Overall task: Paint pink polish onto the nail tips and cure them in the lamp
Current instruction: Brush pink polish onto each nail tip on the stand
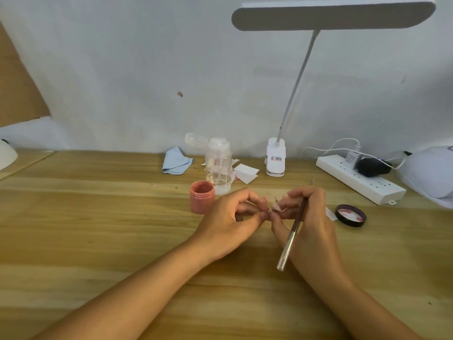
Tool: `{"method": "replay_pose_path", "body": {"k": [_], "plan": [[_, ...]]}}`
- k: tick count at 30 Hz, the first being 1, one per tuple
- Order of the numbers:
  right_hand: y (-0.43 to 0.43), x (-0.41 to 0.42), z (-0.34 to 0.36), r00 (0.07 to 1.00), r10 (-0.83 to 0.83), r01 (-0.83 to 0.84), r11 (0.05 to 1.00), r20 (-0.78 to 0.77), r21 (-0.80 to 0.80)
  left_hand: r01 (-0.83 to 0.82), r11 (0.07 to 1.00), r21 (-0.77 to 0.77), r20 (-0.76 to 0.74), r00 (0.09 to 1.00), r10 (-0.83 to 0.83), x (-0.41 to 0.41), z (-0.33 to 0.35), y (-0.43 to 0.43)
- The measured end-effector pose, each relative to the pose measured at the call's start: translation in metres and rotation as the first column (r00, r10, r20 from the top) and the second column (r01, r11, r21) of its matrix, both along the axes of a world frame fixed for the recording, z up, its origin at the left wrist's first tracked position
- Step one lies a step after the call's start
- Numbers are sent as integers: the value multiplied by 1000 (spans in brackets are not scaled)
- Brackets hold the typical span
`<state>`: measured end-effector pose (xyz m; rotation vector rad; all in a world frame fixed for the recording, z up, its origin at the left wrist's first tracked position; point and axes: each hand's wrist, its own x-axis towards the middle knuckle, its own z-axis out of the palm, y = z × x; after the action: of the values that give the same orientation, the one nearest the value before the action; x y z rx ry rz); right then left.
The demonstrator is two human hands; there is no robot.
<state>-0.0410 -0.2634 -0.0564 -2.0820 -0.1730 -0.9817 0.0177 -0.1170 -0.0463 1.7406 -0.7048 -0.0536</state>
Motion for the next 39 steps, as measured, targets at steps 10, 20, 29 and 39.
{"method": "replay_pose_path", "body": {"k": [10,20,29,39], "plan": [[-4,0,3,999,-52,51,999,13,5,-465,854,236,457,828,324,3,-4,3],[-4,0,2,999,-30,31,998,30,-47,-390,802,452,315,911,266,16,-18,8],[1,-2,3,997,-80,82,943,20,-323,-269,860,434,318,939,134,8,-11,7],[5,-2,8,994,-108,89,886,-16,-454,-246,872,423,321,941,110,6,-11,7]]}}
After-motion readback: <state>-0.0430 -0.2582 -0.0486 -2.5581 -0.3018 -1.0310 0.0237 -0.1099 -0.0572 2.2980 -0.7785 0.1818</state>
